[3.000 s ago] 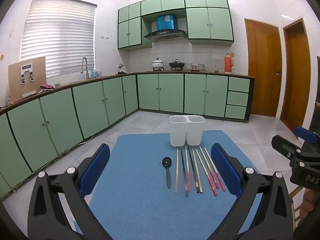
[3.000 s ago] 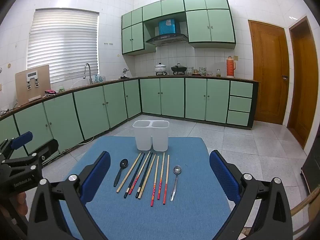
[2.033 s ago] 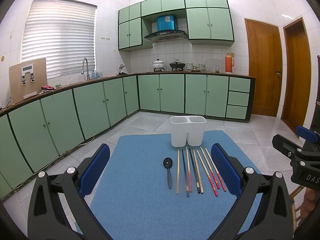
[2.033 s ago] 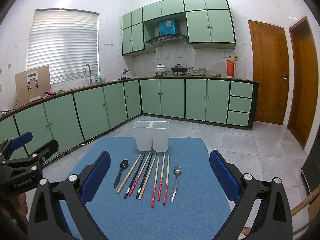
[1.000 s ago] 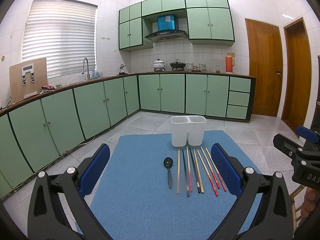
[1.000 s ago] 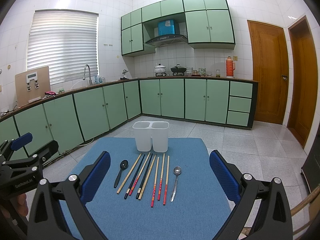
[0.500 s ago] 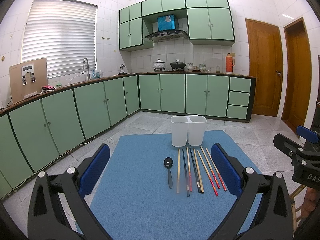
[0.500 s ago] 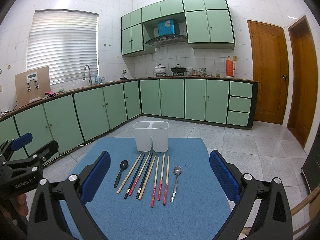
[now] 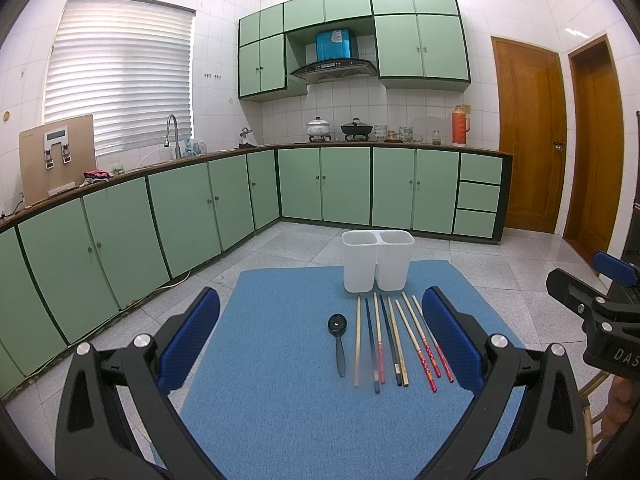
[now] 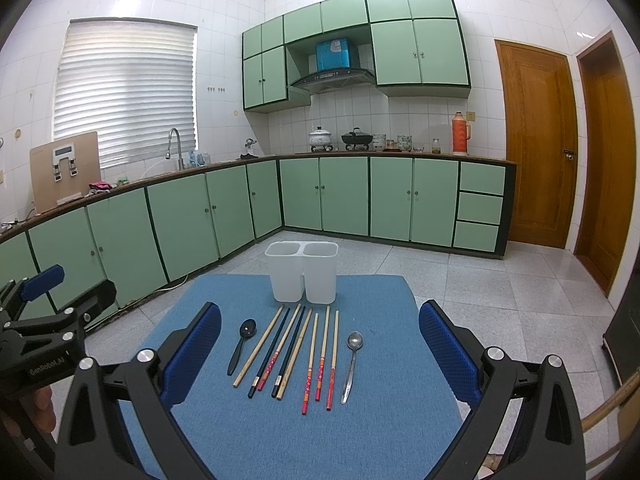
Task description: Organize utensils
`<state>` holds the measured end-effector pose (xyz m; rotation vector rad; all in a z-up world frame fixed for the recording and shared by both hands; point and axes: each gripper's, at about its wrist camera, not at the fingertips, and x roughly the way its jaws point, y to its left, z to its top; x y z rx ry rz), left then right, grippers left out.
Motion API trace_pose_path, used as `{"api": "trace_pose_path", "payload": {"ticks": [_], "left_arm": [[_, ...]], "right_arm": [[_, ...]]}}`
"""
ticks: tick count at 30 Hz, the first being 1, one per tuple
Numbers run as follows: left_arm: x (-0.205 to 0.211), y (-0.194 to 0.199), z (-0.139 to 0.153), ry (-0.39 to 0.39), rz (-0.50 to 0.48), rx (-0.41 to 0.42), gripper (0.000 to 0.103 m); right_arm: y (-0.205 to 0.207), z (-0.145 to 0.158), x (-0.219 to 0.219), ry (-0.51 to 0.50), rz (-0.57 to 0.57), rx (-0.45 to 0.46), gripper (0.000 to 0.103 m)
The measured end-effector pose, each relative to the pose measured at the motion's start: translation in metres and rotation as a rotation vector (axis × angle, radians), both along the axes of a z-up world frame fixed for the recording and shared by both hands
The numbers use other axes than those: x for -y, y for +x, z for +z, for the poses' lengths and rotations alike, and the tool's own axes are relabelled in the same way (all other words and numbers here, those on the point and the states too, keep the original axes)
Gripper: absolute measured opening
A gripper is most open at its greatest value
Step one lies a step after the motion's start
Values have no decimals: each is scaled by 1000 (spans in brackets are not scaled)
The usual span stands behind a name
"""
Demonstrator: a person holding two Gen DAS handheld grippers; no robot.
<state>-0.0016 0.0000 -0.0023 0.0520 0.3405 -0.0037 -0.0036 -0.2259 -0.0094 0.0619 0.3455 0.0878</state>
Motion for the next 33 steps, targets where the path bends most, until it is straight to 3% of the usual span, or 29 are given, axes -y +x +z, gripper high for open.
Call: {"api": "trace_pose_path", "payload": {"ticks": [10, 14, 19, 24, 29, 33], "left_arm": [[-15, 19, -5, -13, 14, -41, 98], [-22, 41, -17, 11, 42, -104, 98], [-41, 81, -39, -24, 60, -228, 98], [-51, 130, -61, -9, 67, -314, 98], [-50, 181, -88, 5, 77, -423, 98], [-45, 225, -110, 10, 66, -532, 98]], "right_arm": [[10, -8, -1, -4, -8, -14, 97], [28, -17, 6, -8, -31, -46, 97], [62, -30, 16, -26, -40, -101, 97], [113, -50, 24, -47, -30, -198, 96], [168, -72, 31, -52, -16, -313, 85], [217, -98, 39, -17, 23, -462, 75]]}}
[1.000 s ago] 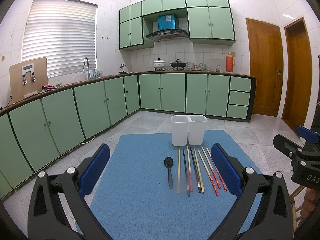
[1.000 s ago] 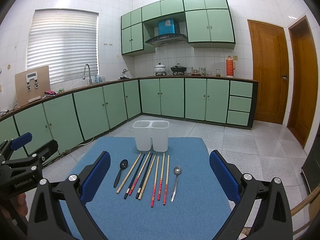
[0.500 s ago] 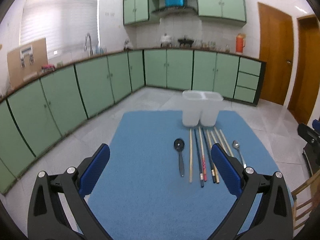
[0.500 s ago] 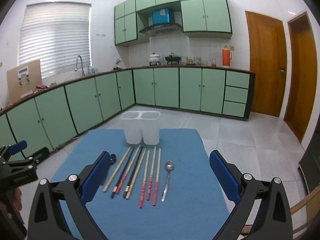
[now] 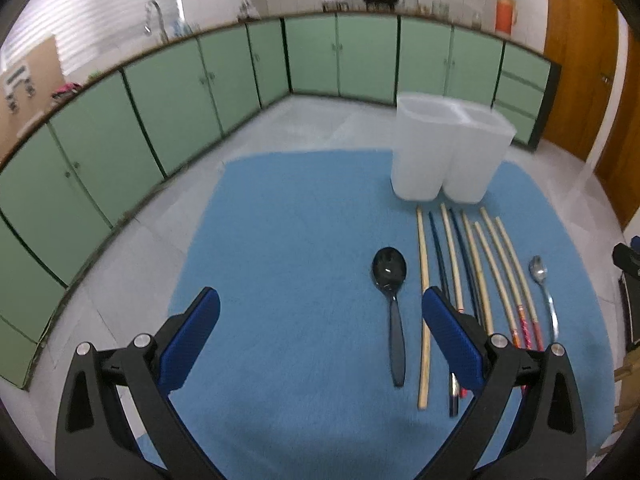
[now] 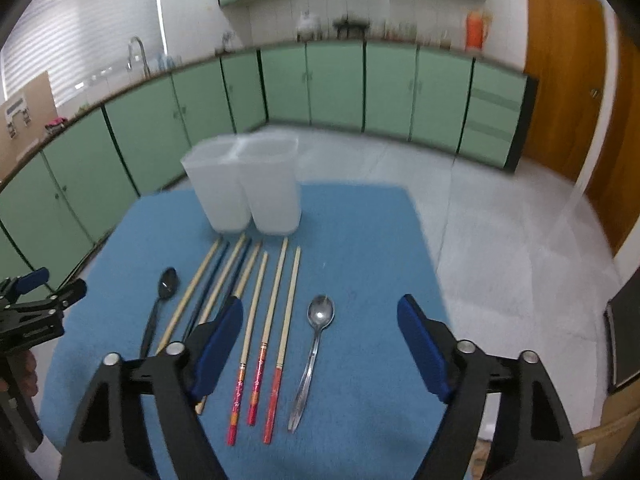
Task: Organize utensils
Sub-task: 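Grasp the black spoon with the left tool while the right tool grasps the silver spoon, then lift the black spoon with the left tool while the right tool carries the silver spoon to the white holder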
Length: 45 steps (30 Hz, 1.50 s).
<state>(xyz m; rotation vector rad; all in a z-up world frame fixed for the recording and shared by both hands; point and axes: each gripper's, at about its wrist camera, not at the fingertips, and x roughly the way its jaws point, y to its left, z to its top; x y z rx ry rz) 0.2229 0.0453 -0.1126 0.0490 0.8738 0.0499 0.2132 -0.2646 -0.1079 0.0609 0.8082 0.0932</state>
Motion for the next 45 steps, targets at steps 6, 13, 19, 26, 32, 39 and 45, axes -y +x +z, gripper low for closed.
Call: {"api": "trace_pose_path", "payload": {"ticks": [6, 13, 19, 26, 32, 39, 45], "left_arm": [[5, 54, -30, -11, -11, -149, 96], [11, 85, -52, -38, -43, -280, 74], [14, 92, -63, -39, -59, -313, 74], [21, 102, -77, -60, -78, -349, 66], [22, 105, -74, -94, -98, -337, 48], [20, 101, -69, -199, -132, -329, 7], [28, 84, -55, -222, -174, -222, 3]], "right_arm": [[61, -39, 11, 58, -11, -216, 62], [92, -69, -2, 33, 5, -346, 55], [103, -85, -7, 40, 7, -408, 49], [110, -99, -4, 59, -9, -459, 43], [110, -98, -1, 56, -10, -450, 28], [102, -89, 4, 103, 7, -401, 27], [85, -65, 3, 83, 34, -287, 27]]}}
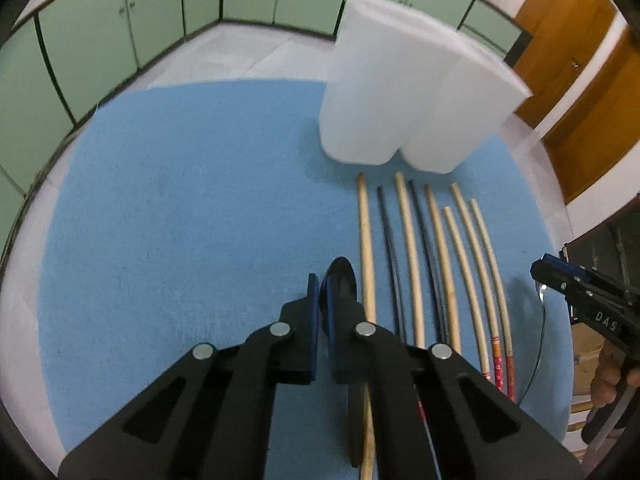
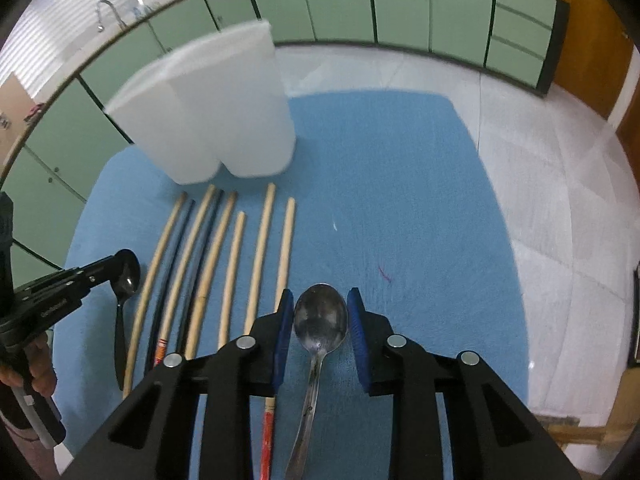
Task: Organize utensils
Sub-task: 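Lift the black spoon with the left tool while the right tool carries the silver spoon to the white holder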
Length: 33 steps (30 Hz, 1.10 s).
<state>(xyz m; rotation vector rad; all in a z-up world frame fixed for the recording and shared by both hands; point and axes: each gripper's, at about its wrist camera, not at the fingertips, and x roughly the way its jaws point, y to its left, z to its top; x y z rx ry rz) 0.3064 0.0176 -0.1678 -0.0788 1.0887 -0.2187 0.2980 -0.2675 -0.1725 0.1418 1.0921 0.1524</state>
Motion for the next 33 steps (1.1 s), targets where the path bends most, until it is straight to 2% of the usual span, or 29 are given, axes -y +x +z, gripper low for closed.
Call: {"api": "trace_pose_path", "payload": {"ticks": [5, 14, 23, 29, 33], "left_arm": [[2, -13, 13, 2, -1, 97, 1], [-16, -14, 39, 17, 23, 265, 1], [-22, -21, 87, 27, 87, 456, 1], [-7, -8, 134, 38, 101, 620, 1], [5, 6, 157, 19, 102, 694, 1]], "right_arm": [[-13, 16, -1, -4, 0, 78, 27], [-24, 45, 1, 13, -12, 196, 27], [-22, 88, -1, 0, -17, 327, 27], [0, 121, -7, 4, -19, 416, 27], [20, 147, -15, 11, -8, 483, 27]]}}
